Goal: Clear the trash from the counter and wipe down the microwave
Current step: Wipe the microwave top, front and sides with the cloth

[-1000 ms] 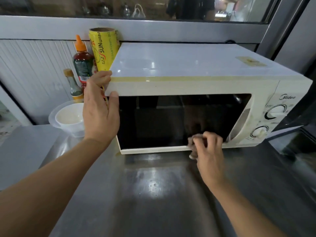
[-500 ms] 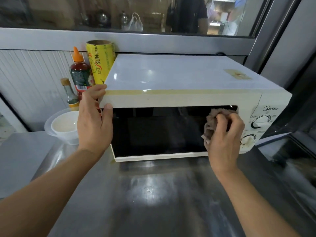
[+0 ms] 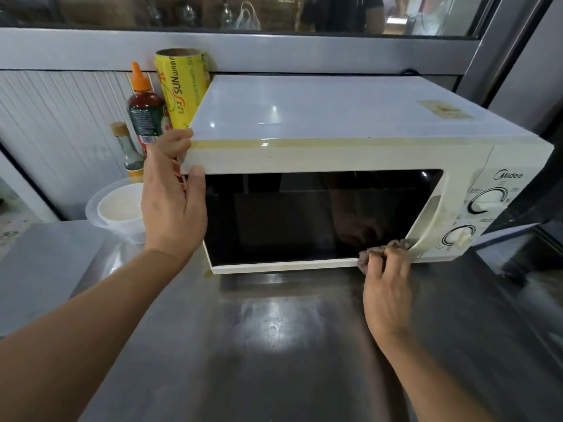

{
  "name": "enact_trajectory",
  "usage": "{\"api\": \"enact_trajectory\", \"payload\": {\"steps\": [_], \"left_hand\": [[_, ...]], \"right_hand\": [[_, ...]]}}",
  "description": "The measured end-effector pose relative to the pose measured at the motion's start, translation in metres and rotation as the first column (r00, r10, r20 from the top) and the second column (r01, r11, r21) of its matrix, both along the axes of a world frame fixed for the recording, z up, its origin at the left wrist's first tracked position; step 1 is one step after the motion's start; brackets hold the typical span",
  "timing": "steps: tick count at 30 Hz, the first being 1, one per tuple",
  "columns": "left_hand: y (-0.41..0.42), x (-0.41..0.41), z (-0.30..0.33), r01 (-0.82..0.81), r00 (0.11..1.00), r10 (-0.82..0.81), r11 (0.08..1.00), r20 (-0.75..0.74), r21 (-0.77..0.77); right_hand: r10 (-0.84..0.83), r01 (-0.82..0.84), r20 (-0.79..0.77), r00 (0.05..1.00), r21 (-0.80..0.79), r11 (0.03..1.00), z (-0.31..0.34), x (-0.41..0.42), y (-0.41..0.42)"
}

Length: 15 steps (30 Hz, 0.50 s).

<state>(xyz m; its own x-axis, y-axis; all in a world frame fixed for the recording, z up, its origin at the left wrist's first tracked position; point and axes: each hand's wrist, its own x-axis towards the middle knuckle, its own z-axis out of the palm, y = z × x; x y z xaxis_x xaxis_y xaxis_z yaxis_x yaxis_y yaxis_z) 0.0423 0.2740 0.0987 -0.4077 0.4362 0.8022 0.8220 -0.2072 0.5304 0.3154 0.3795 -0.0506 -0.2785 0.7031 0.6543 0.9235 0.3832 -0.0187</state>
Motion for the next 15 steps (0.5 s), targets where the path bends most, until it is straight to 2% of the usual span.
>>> {"api": "enact_trajectory", "payload": {"steps": [8,12,15], "left_hand": [[-0.002,0.0,0.001,0.002,1.0,-0.001,0.999,0.021,-0.044],[-0.007,0.002,0.006,0.002,0.998,0.004,0.995,0.06,-0.1],[-0.012,0.002,0.01,0.007,0.997,0.004,0.99,0.078,-0.144]], "right_hand": [[-0.175,0.125,-0.229,0.958,-0.215,0.969,0.013,-0.032,-0.015],[-0.035,-0.002,-0.244,0.969,-0.148,0.989,0.014,-0.058,-0.037],[0.054,-0.12,-0.279,0.959,-0.226,0.967,0.015,-0.085,-0.054]]}}
